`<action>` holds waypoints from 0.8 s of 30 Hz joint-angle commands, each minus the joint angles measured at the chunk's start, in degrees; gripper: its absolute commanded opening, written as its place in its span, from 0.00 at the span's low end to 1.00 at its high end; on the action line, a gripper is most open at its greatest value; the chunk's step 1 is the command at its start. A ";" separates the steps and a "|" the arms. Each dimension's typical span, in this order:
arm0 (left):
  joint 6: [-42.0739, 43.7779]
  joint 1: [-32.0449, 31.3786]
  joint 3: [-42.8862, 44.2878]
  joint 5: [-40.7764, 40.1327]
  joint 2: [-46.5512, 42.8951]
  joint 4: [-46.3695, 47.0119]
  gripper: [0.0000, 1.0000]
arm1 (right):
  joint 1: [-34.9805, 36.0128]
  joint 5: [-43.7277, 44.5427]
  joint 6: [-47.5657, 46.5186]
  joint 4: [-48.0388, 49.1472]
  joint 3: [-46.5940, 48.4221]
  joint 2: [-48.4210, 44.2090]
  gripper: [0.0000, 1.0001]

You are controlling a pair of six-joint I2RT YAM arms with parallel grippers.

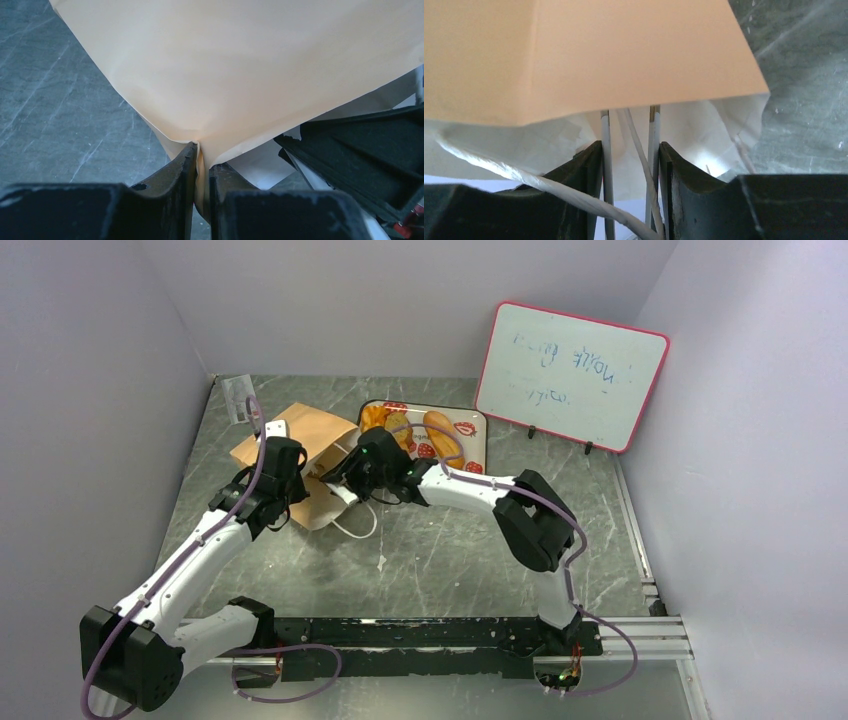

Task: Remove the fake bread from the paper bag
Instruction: Take out the fake bread from the paper bag.

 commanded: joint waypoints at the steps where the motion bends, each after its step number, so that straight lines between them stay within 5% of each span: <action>1: -0.03 -0.47 1.47 2.11 -0.95 0.17 0.07 | -0.44 1.79 1.52 3.36 0.03 2.60 0.42; 24: 0.08 -1.10 1.49 2.53 -0.43 -0.82 0.07 | -2.39 1.69 2.99 14.16 -0.18 7.59 0.46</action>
